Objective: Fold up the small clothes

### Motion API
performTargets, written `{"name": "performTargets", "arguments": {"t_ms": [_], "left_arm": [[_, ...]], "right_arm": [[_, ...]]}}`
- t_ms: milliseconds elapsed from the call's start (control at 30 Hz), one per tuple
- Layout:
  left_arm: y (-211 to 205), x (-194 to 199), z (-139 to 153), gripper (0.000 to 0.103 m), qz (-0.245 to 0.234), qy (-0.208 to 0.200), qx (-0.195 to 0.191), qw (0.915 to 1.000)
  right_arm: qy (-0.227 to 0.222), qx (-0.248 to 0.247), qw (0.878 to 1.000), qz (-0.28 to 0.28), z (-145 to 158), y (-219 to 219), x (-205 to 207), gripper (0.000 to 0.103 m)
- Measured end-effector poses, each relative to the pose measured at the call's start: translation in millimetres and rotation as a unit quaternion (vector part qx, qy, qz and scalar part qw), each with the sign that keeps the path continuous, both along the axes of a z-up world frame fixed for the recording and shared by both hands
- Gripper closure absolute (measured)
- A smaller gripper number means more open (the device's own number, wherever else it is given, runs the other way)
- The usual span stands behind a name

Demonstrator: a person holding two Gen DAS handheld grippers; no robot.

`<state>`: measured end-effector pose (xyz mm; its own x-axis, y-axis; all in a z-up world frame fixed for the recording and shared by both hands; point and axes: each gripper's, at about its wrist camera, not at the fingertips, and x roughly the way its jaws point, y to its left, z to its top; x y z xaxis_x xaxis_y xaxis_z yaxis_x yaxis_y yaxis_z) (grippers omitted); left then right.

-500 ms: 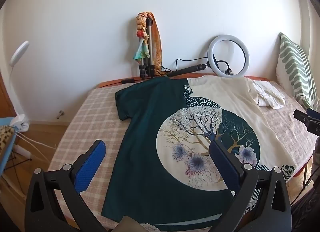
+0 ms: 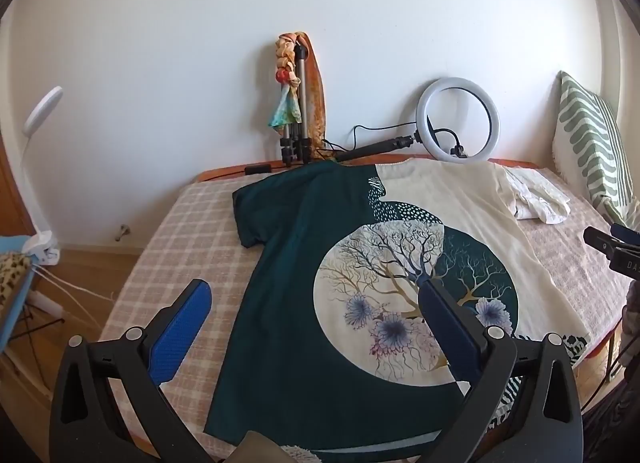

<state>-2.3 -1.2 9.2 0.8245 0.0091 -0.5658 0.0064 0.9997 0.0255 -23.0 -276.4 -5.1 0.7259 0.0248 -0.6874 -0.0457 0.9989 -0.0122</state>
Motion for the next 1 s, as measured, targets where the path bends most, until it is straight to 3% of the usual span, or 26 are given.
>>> {"name": "performTargets", "arguments": {"t_ms": [1000], "left_arm": [[0.8,-2.1,5.6,0.0,0.003,-0.009,0.001,1.0]], "right_arm": [[0.001,0.0,1.0,0.001,-3.7,11.3,0.4,0.0]]}}
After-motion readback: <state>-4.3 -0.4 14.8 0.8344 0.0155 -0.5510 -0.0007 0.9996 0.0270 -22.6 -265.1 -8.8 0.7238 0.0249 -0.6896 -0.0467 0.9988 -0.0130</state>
